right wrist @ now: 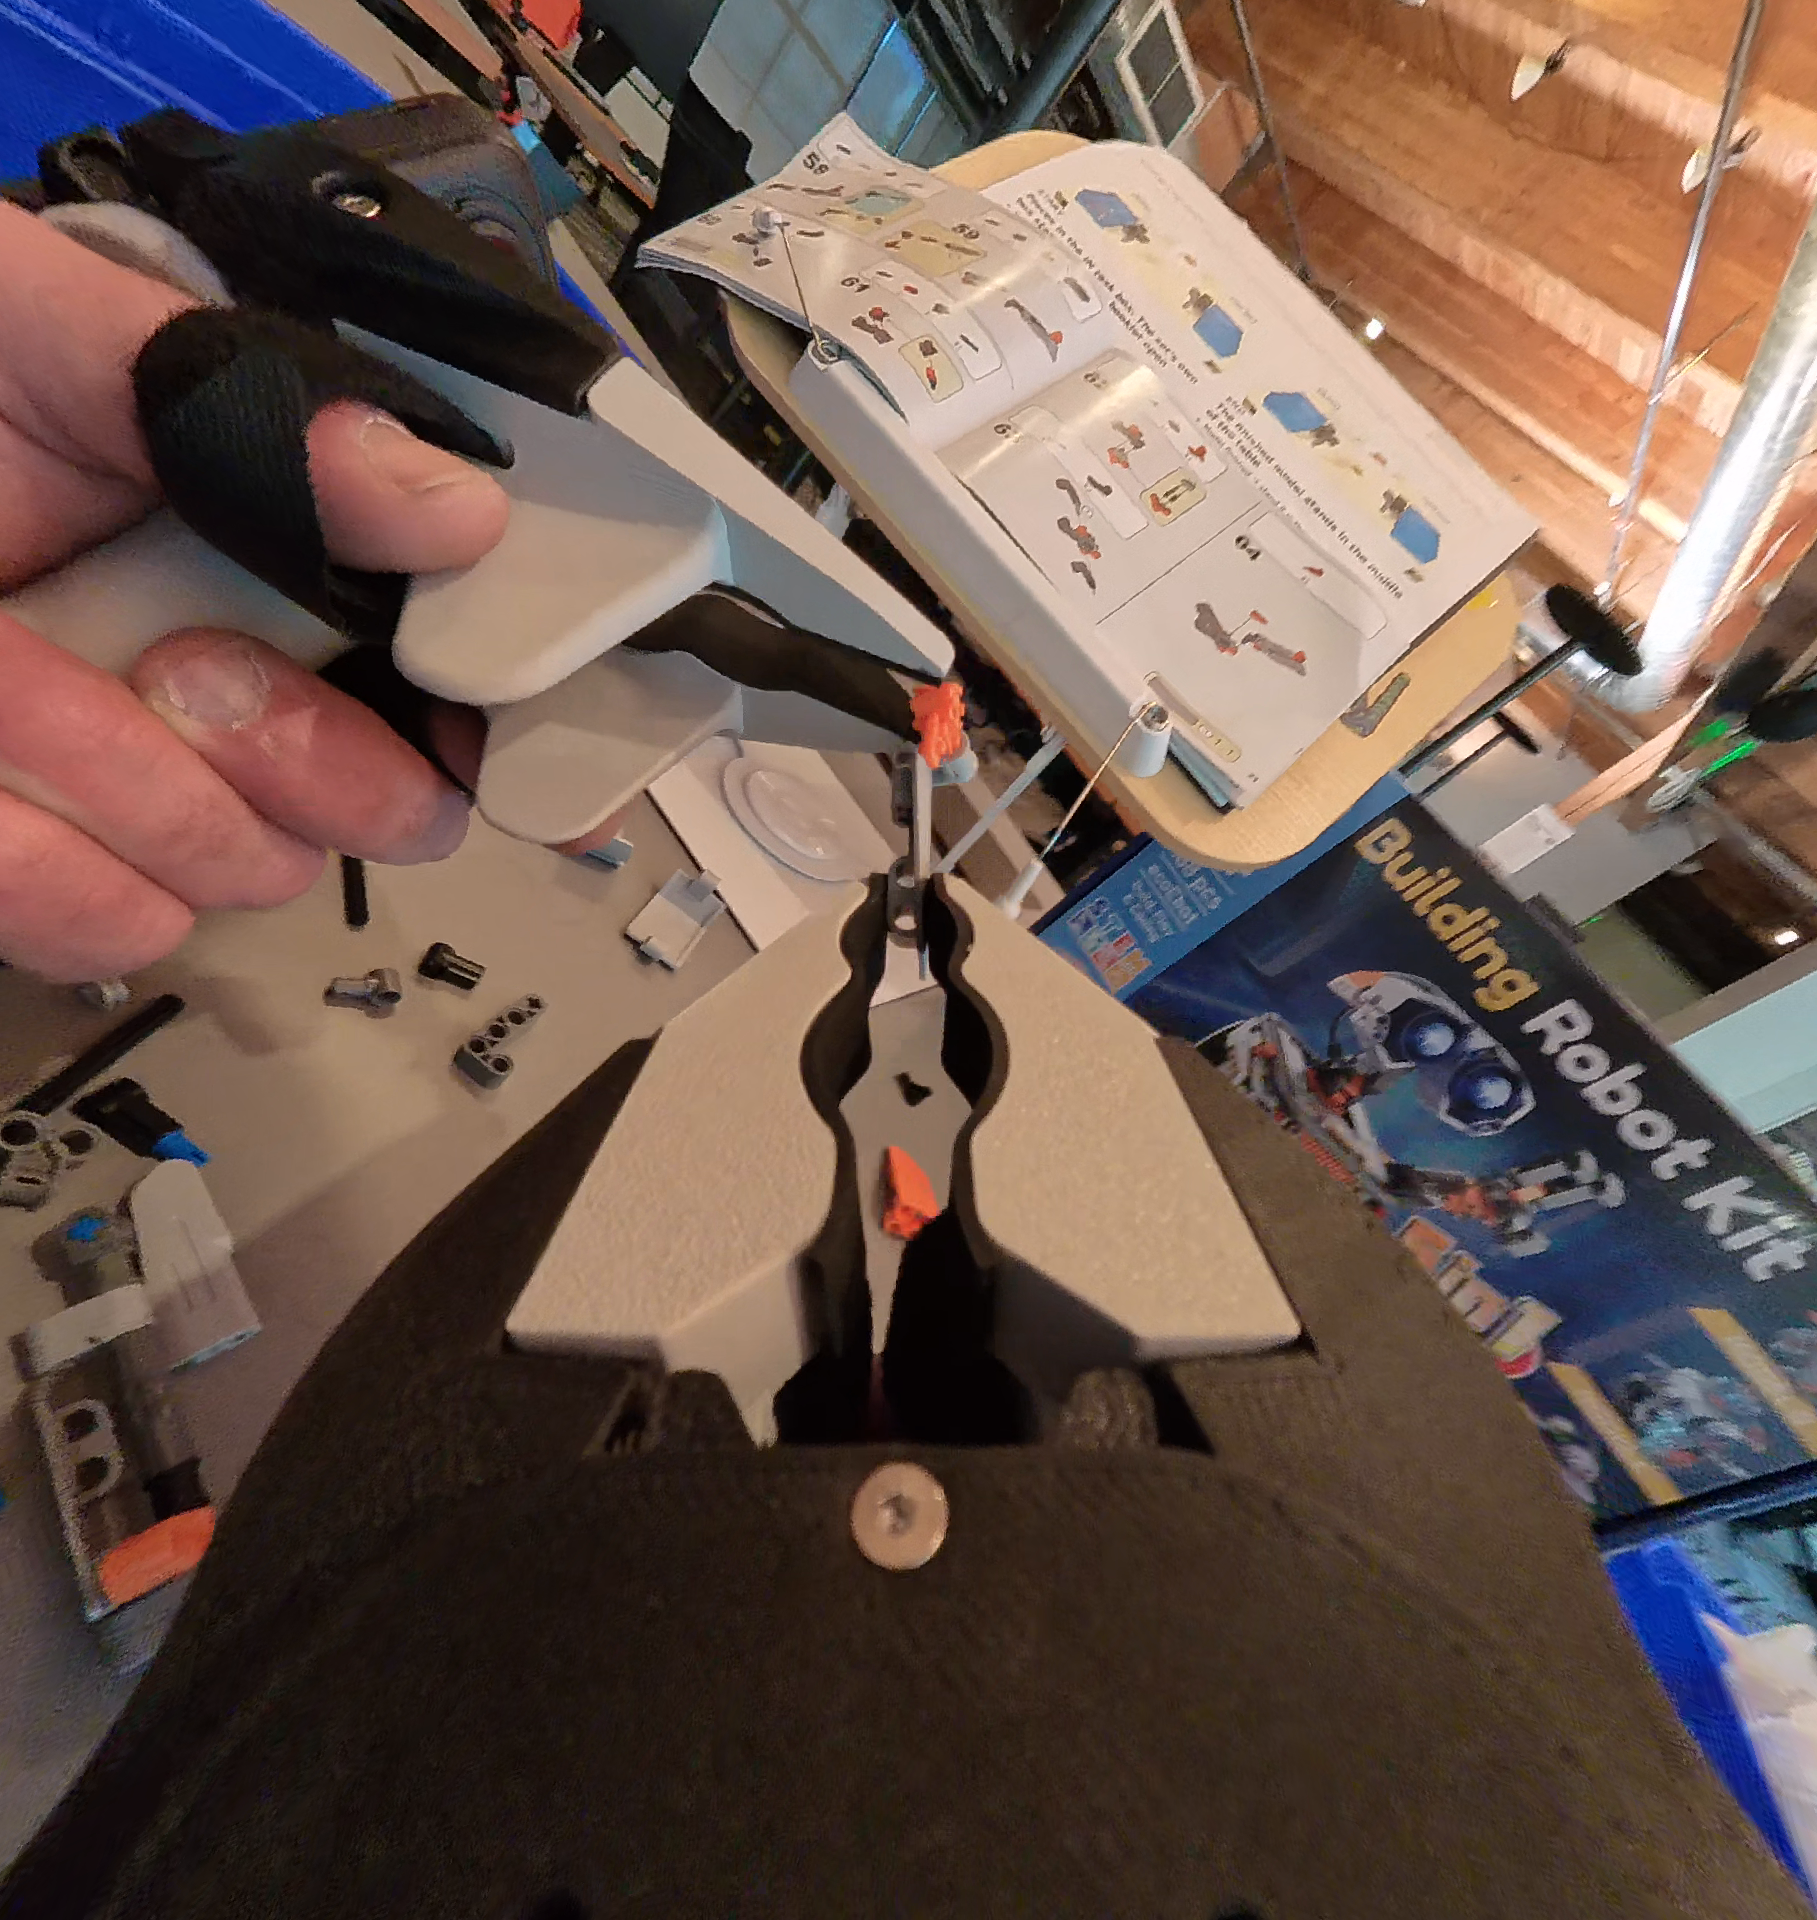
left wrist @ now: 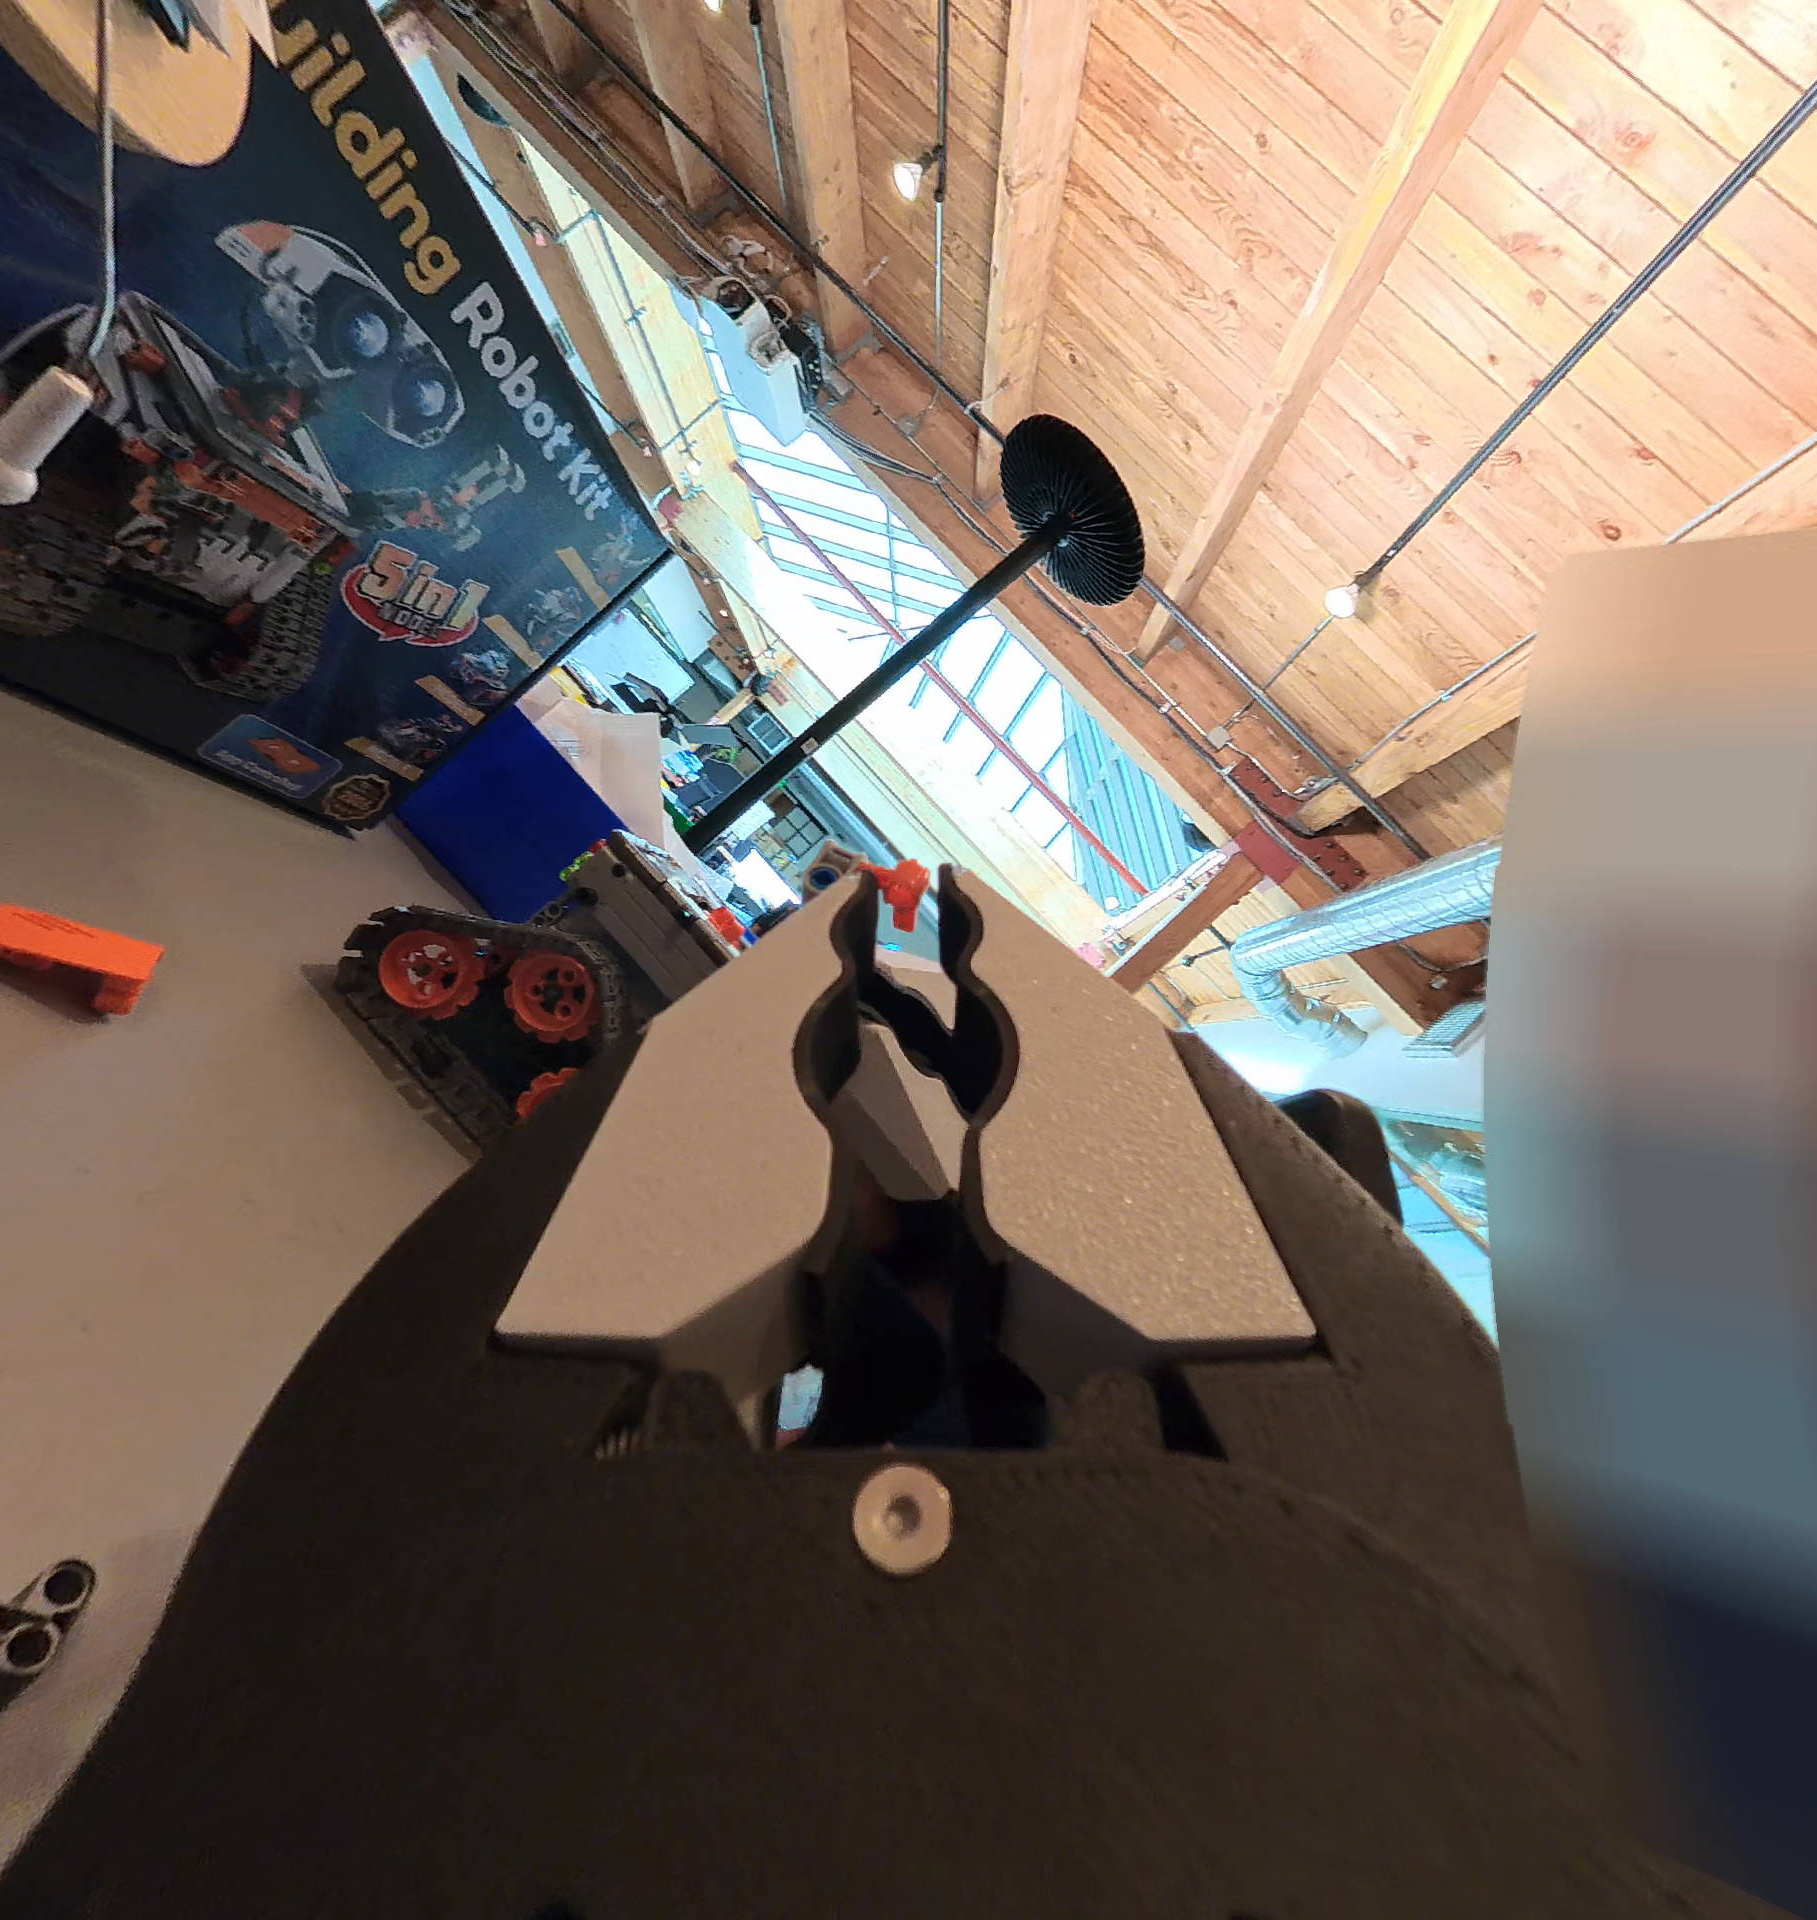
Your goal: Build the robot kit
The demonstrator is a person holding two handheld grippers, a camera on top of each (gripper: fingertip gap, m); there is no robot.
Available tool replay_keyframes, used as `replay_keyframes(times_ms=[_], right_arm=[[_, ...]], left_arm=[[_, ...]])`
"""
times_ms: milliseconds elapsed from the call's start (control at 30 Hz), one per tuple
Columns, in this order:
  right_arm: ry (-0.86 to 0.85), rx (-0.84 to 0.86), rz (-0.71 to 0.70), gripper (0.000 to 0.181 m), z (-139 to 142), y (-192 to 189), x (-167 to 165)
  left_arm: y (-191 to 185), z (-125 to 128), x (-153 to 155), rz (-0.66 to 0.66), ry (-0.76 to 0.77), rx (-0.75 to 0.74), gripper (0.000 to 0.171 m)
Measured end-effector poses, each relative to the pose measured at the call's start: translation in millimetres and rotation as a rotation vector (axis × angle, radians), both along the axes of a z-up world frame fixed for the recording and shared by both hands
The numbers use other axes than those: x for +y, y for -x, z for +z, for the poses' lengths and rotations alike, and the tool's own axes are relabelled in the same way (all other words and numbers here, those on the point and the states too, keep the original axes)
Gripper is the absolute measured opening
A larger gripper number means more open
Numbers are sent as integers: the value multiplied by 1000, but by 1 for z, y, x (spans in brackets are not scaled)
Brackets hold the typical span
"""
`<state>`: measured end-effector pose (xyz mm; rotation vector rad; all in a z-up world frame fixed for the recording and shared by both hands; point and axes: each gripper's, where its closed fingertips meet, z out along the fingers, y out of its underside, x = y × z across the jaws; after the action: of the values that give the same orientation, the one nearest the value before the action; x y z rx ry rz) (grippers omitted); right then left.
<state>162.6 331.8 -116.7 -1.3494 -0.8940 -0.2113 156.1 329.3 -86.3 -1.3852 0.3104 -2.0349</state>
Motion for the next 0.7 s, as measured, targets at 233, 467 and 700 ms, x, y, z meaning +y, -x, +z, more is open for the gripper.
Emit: replay_keyframes(times_ms=[233,467,700], right_arm=[[156,113,24,4,-12,2,4],[216,105,4,4,-23,1,8],[292,95,-15,4,-36,0,11]], left_arm=[[-3,-11,6,91,-52,112,9],[-4,-25,14,151,-81,221,9],[-8,-42,21,218,-151,381,9]])
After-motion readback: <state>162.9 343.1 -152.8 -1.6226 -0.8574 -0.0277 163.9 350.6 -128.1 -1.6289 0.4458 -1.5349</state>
